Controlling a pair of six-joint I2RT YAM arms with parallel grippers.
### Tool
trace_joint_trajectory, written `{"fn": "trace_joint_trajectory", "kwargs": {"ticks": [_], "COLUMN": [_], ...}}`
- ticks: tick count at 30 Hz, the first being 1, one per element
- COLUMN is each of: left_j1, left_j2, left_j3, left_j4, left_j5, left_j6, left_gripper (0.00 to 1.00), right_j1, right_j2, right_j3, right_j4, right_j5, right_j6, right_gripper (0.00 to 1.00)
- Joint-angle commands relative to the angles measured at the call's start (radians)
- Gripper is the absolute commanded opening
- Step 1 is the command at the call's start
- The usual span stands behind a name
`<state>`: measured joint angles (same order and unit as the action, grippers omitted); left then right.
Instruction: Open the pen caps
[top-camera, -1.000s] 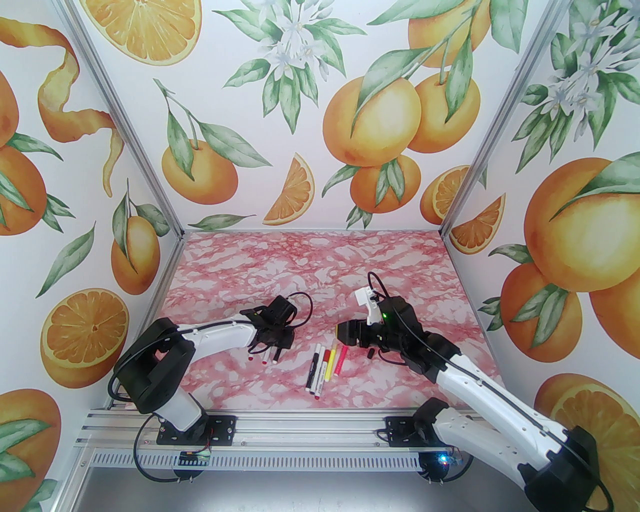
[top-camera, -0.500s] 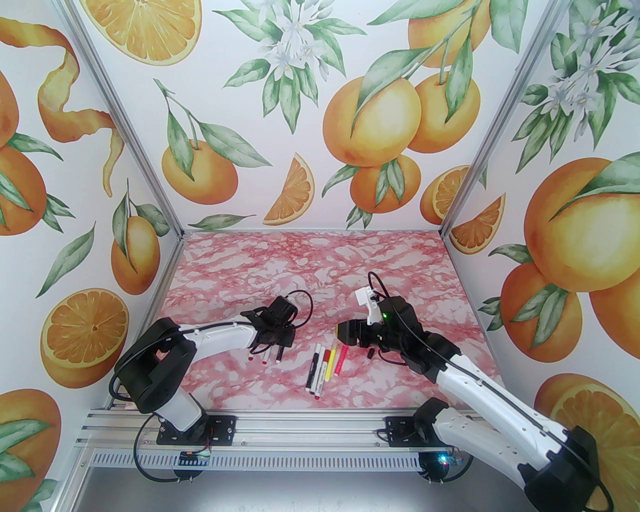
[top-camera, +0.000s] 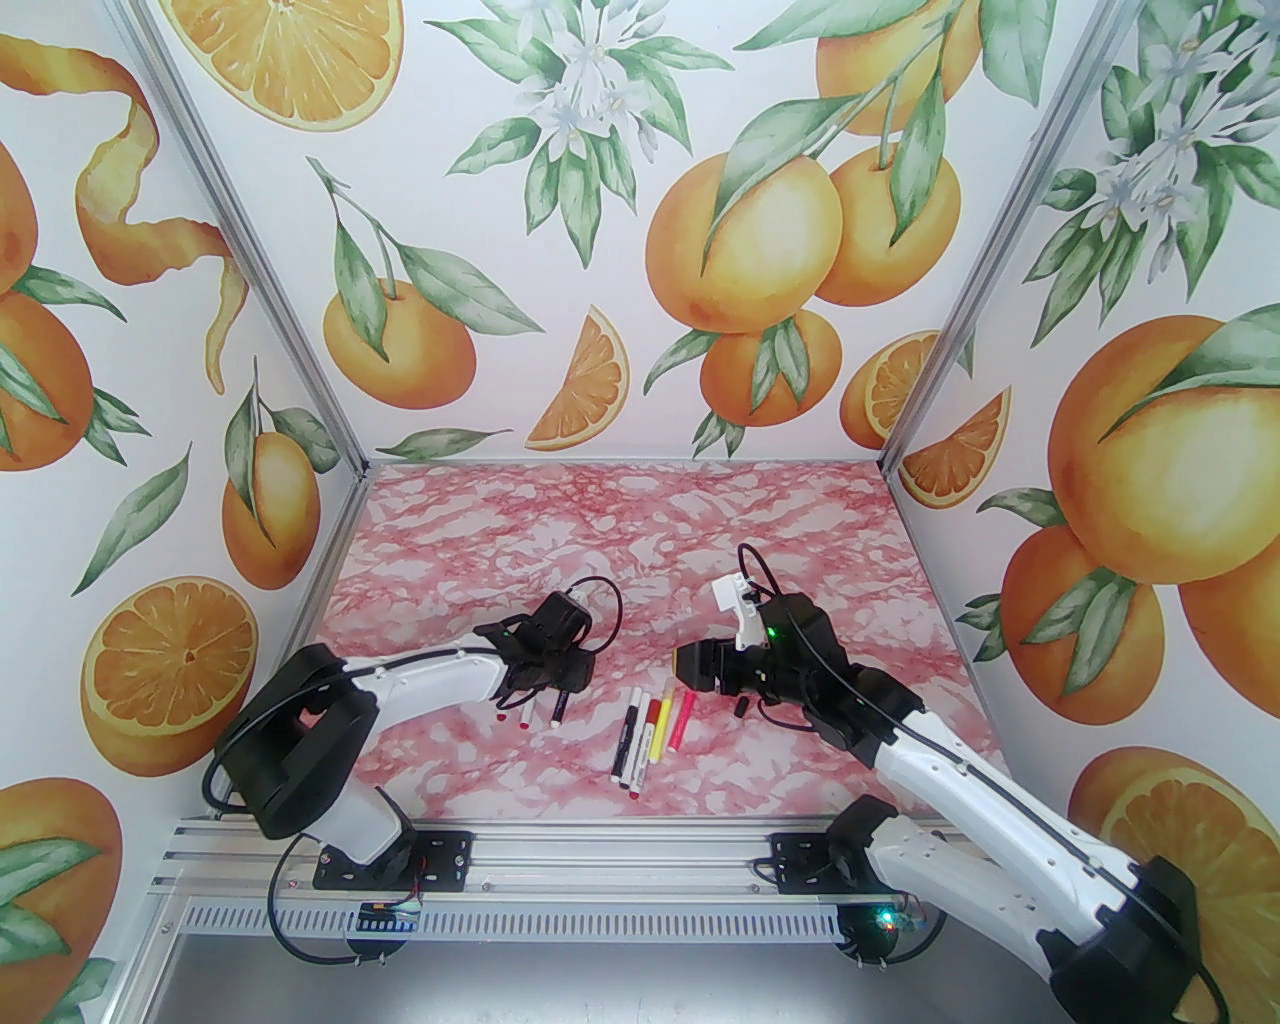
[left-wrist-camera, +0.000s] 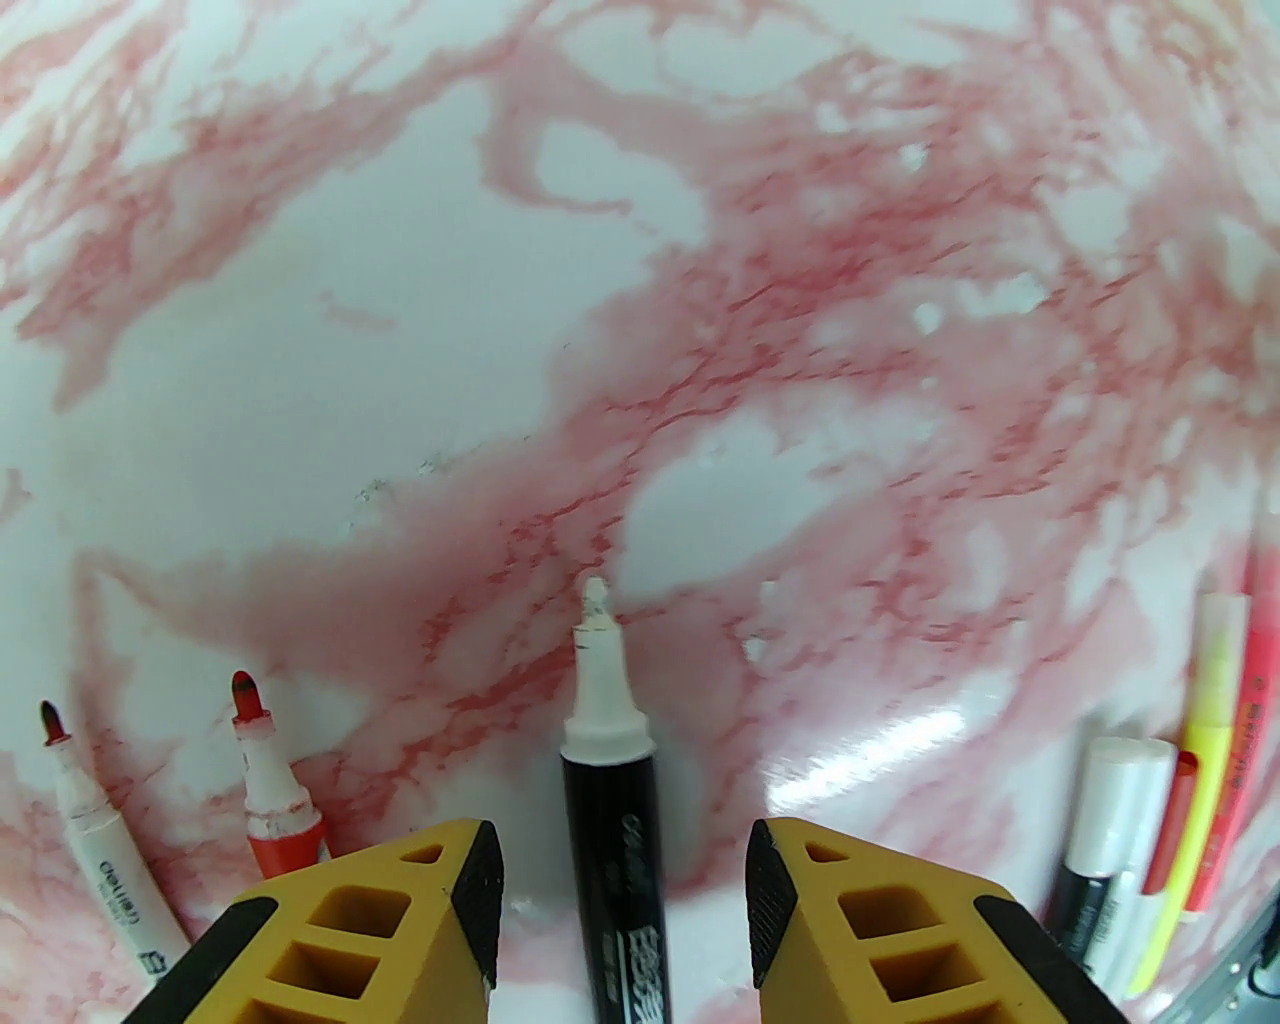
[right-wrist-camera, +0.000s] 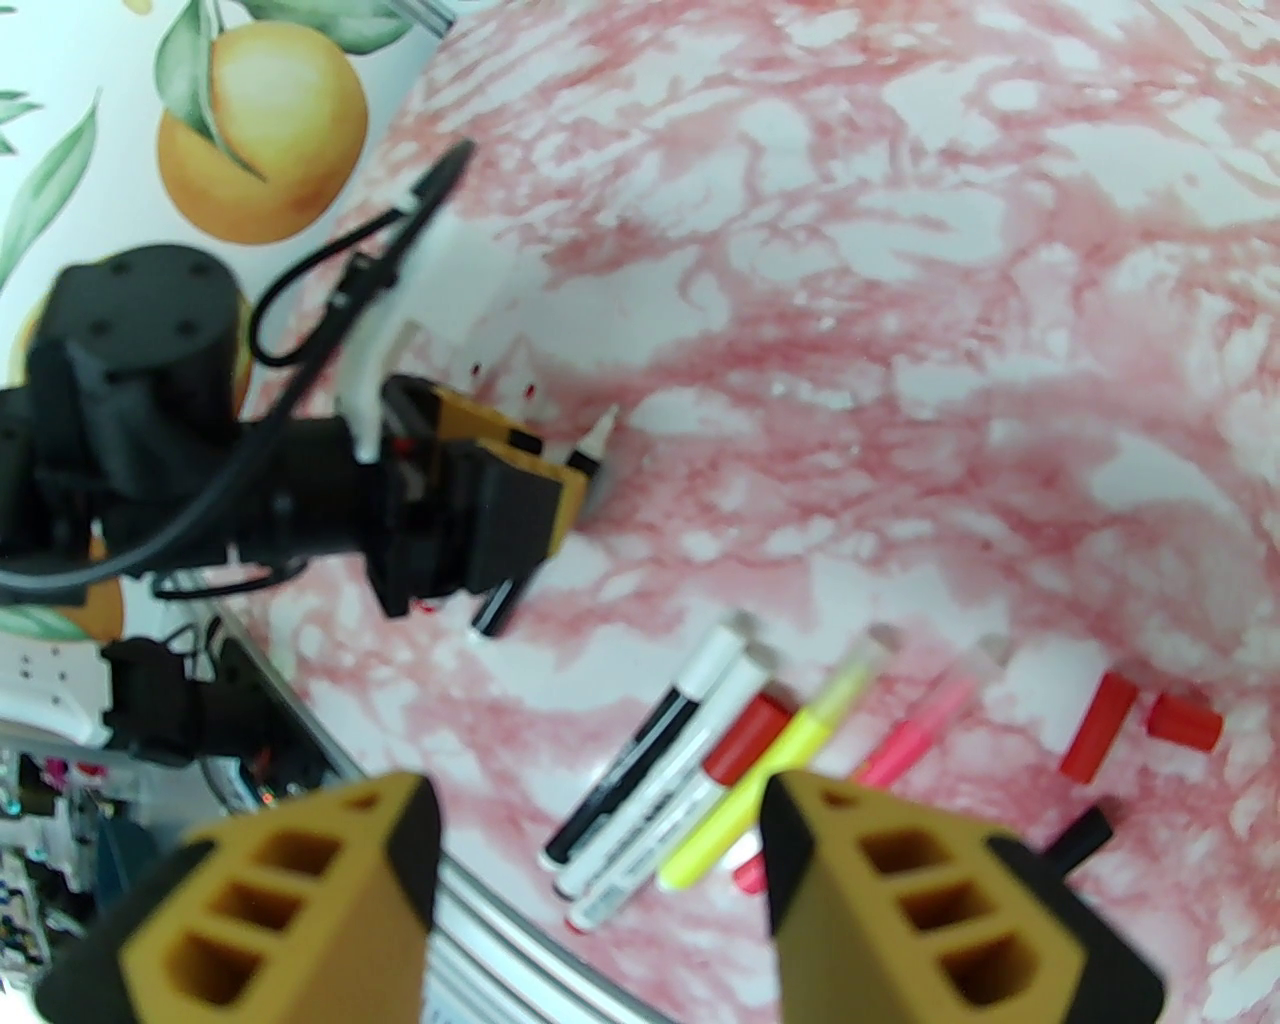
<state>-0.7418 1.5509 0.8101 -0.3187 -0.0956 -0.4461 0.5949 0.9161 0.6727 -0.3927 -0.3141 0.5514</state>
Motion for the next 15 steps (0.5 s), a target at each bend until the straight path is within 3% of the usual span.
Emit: {"fn": "trace_joint_trajectory", "kwargs": {"ticks": [1,9,15], "left_j1": [-0.014,-0.075,-0.142], "left_j2": [-0.081,-0.158,-0.106], "left_j3": [0.045,0.021,0.022], "left_j4": [-0.039,-0.076,-0.056], "left_j5": [0.066,0.289,0.33], "left_j6": [0.006,-0.108,-0.16], "left_gripper": [0.46,0.46,0.47], "right_j1": [0.002,0.0,0.002], "right_j2": [-0.005,-0.006,-0.012], "right_j3": [0.017,0.047,0.065], "right_j4": [-0.021,-0.067,-0.092], "right_j5": [0.023,0.053,0.067], "right_j6": [-0.011,-0.018,-0.026], "right_gripper": [0.58,0.57,0.56]}}
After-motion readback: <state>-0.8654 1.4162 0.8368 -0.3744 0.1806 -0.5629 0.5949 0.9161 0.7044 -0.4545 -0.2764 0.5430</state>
